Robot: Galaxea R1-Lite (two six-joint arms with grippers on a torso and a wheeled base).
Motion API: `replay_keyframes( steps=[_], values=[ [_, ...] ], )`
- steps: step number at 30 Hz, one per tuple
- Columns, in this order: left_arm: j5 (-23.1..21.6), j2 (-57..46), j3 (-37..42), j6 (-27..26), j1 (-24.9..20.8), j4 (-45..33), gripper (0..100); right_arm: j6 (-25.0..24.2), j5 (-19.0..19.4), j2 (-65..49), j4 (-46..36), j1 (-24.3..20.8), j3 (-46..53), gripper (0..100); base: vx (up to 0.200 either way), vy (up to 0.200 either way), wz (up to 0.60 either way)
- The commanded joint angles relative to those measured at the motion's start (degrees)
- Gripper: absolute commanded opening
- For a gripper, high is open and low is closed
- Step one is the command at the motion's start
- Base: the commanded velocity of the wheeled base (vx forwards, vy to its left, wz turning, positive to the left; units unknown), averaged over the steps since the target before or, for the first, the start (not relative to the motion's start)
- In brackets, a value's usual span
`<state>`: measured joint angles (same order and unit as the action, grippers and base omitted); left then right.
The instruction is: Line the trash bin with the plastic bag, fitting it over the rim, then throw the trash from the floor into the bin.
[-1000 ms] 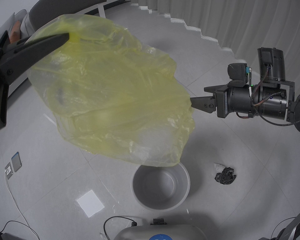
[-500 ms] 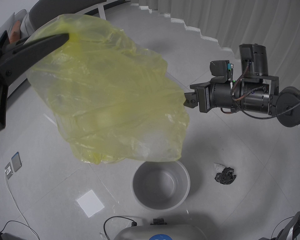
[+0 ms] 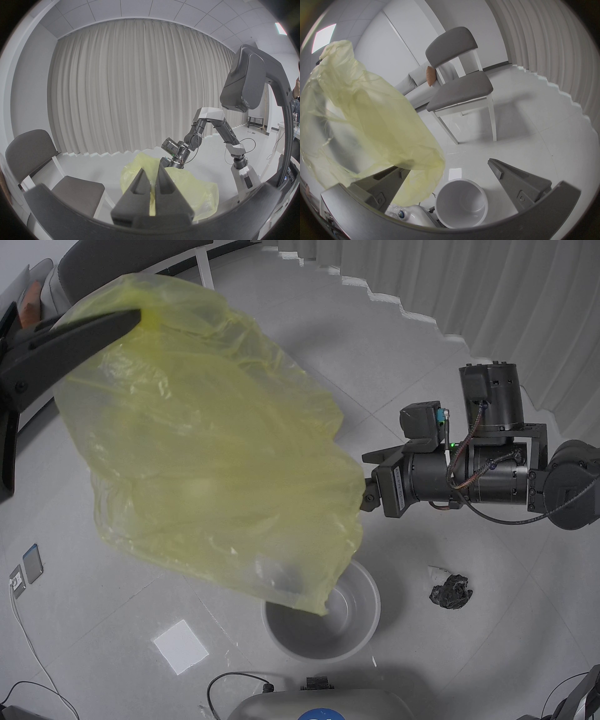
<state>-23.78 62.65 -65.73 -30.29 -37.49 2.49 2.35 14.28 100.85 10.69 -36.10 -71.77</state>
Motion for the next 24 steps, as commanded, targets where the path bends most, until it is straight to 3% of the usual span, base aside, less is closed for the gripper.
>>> replay_keyframes(
  steps=[1, 5, 16, 24],
  values=[
    [0.1, 0.0, -0.1, 0.1, 0.3, 0.1, 0, -2.3, 0.1, -2.4, 1.2, -2.8, 0.1, 100, 0.0, 0.0, 0.0],
    [0.1, -0.1, 0.0, 0.1, 0.5, 0.8, 0, -6.2, 1.6, -5.0, 0.6, -5.3, 1.1, 100, 0.0, 0.0, 0.0],
    [0.0, -0.2, -0.4, 0.1, 0.4, 1.6, 0, -5.2, 1.6, -0.9, 0.9, -1.2, 5.6, 100, 0.0, 0.0, 0.0],
    [0.0, -0.3, -0.1, 0.2, 0.5, 1.6, 0, -3.0, 1.5, -5.1, 0.7, 1.3, 9.2, 100, 0.0, 0.0, 0.0]
  ],
)
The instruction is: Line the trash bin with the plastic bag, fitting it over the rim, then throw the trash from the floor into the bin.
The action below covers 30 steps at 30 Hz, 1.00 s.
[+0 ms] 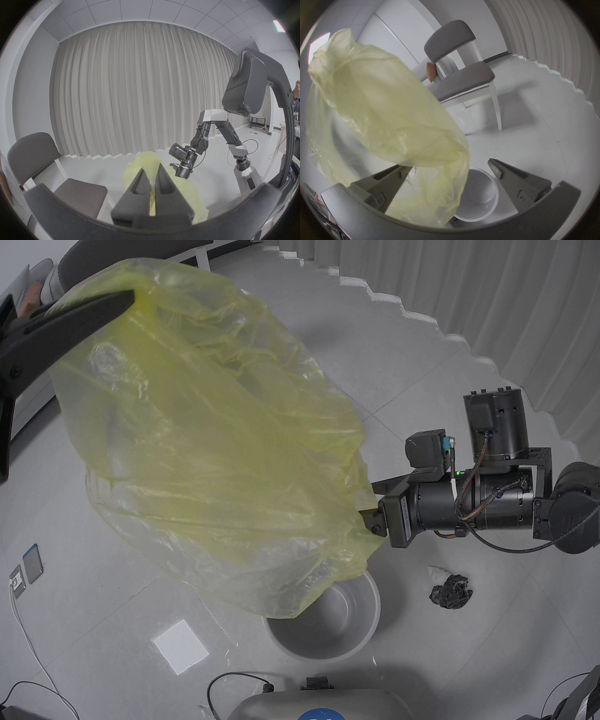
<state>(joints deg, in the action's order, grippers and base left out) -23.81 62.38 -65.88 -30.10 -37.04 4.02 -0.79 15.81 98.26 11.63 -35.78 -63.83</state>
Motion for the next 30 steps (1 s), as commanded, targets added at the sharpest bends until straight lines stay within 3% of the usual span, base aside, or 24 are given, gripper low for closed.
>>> replay_keyframes(
  steps=[1, 30],
  values=[
    [0.0, -0.1, 0.0, 0.0, 0.0, 0.0, 0, 0.2, 0.0, -2.9, -0.1, 1.0, 1.3, 100, 0.0, 0.0, 0.0],
    [-0.1, 0.7, -0.3, 0.2, 1.4, 0.0, 0, 3.2, -0.2, -9.5, -0.6, 1.5, 8.6, 100, 0.0, 0.0, 0.0]
  ],
)
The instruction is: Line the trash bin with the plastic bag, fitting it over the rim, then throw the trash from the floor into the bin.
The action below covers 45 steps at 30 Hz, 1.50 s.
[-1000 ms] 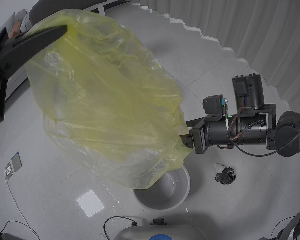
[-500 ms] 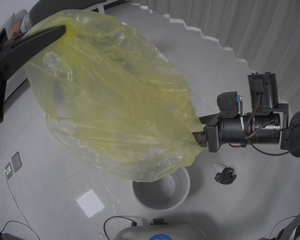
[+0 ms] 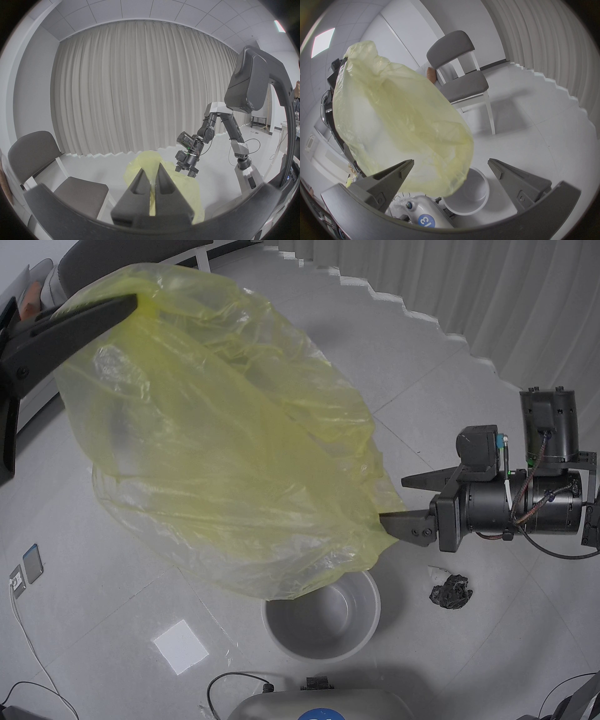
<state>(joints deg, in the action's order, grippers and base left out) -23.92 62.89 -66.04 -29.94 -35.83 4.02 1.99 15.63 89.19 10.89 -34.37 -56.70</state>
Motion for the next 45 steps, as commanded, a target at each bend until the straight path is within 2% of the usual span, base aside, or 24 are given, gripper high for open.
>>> replay_keyframes(
  steps=[1, 18, 24, 40, 41, 45],
  values=[
    [0.0, 0.2, -0.2, 0.1, 0.2, 0.0, 0, 1.4, 0.0, 0.1, 0.5, 0.0, 1.9, 100, 0.0, 0.0, 0.0],
    [0.0, -0.5, 0.3, 0.7, 0.3, 0.0, 0, 1.4, 0.2, 5.7, 3.3, -0.8, -1.2, 100, 0.0, 0.0, 0.0],
    [0.0, -0.4, 0.3, 0.7, 0.4, 0.0, 0, 1.2, 0.2, 7.9, 6.6, -0.8, -2.5, 100, 0.0, 0.0, 0.0],
    [0.0, -0.5, 0.4, 0.7, 0.5, 0.0, 0, 1.0, 0.2, 10.0, 6.9, -1.3, -4.2, 100, 0.0, 0.0, 0.0],
    [0.0, -0.5, 0.4, 0.7, 0.5, 0.0, 0, 1.0, 0.2, 10.0, 6.9, -1.3, -4.2, 0, 0.0, 0.0, 0.0],
    [0.1, -0.3, 0.6, 0.8, 1.2, 0.0, 0, 0.9, -0.1, 9.4, 6.3, -1.1, -4.2, 0, 0.0, 0.0, 0.0]
  ],
)
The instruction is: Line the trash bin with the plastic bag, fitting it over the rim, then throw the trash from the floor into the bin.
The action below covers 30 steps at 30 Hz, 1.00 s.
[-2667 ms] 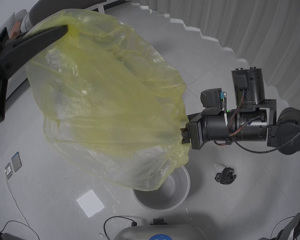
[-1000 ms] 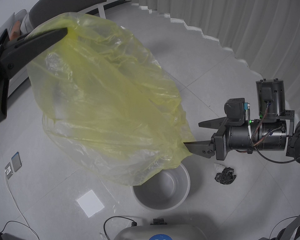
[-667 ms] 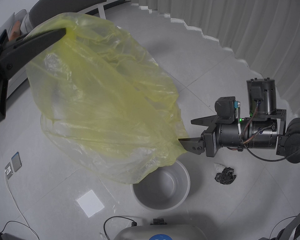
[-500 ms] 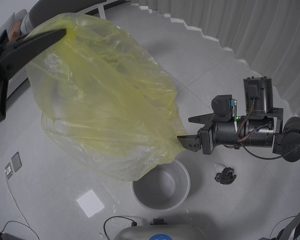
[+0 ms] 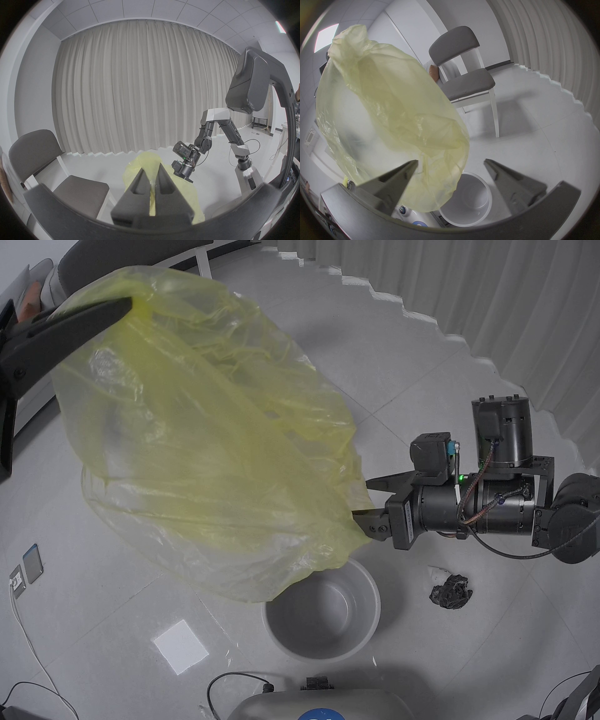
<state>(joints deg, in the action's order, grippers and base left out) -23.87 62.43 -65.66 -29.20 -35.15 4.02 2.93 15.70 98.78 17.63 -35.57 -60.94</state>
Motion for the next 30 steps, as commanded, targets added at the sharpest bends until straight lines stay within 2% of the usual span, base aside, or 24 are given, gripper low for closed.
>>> replay_keyframes(
  steps=[1, 3, 7, 8, 11, 12, 14, 19, 26, 30],
  values=[
    [0.1, 0.2, 0.4, 0.1, 0.5, 0.0, 0, 0.0, -0.1, -0.2, -0.4, 0.2, 0.1, 0, 0.0, 0.0, 0.0],
    [0.2, 0.6, 0.5, 1.2, 0.7, 0.1, 0, 0.0, -0.1, -0.4, -0.5, 0.4, 0.6, 0, 0.0, 0.0, 0.0],
    [0.9, 1.5, 1.1, 7.0, 1.0, 0.5, 0, 0.0, -0.1, -1.7, -0.5, 0.6, 2.0, 0, 0.0, 0.0, 0.0],
    [2.2, 1.3, 3.3, 10.3, 1.2, 1.3, 0, 0.0, -0.2, -2.6, -0.5, 0.7, 3.4, 0, 0.0, 0.0, 0.0],
    [5.3, 0.9, 9.1, 15.5, 2.1, 5.0, 0, 0.0, -0.2, -4.4, -0.7, 1.6, 5.7, 0, 0.0, 0.0, 0.0],
    [5.3, 0.9, 9.1, 15.5, 2.1, 5.0, 0, 0.0, -0.2, -4.4, -0.7, 1.6, 5.7, 0, 0.0, 0.0, 0.0],
    [9.5, 0.8, 16.8, 20.6, 2.3, 11.4, 0, 0.0, -0.2, -6.2, -1.5, 3.3, 8.4, 0, 0.0, 0.0, 0.0],
    [16.0, 1.3, 24.0, 25.5, 4.5, 13.8, 0, 0.3, -0.2, -7.8, -3.7, 6.8, 11.8, 0, 0.0, 0.0, 0.0],
    [19.1, 3.0, 28.3, 28.1, 4.8, 13.1, 0, -0.3, 0.1, -7.1, -3.8, 10.6, 13.7, 0, 0.0, 0.0, 0.0],
    [18.9, 4.5, 29.5, 34.5, 4.8, 12.5, 0, -0.5, -0.1, -5.9, -3.7, 11.1, 15.0, 0, 0.0, 0.0, 0.0]
  ],
)
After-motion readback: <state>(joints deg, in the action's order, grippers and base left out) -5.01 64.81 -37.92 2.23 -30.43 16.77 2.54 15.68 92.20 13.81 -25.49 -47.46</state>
